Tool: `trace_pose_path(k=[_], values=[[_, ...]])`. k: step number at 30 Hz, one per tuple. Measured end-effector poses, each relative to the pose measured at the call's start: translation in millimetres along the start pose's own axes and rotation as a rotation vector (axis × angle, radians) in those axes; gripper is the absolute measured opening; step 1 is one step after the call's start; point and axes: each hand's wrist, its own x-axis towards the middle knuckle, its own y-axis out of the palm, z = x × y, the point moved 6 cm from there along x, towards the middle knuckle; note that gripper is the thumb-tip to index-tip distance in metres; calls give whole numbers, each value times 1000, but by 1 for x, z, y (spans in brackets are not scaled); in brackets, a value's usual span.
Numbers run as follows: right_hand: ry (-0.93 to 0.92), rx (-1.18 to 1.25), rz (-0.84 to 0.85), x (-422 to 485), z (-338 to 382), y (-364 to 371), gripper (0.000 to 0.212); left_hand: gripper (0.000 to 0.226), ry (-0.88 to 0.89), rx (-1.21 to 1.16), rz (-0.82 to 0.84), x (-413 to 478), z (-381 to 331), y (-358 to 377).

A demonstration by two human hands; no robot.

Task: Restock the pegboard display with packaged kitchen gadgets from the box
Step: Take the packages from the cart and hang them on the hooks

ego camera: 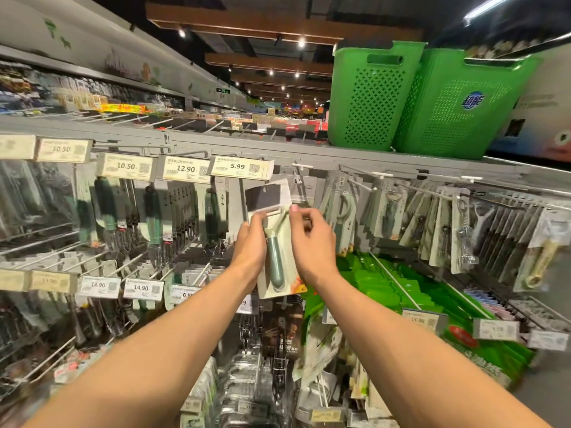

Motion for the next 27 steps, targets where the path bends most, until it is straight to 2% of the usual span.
trace_pose_path(k=[2,5,9,14,22,24,27], values=[[-56,-9,10,-9,7,0,20,48,26,8,-1,-8,-3,0],[-86,-4,24,-20,15,-6,14,47,30,-8,18,-19,-4,2],[-111,-14,-27,-28,16,-23,16,38,41,16,58,-31,-9,6],[-63,-41,-108,-24,8,-39,13,43,111,48,44,-32,-18,12],[-2,-78,-152,-8,-2,-40,13,19,171,27,72,-27,-24,14],[15,-84,-150,-5,-6,-37,12,18,184,38,78,-22,-23,14],[20,-102,-159,3,-11,-32,12,29,190,41,64,-10,-20,16]])
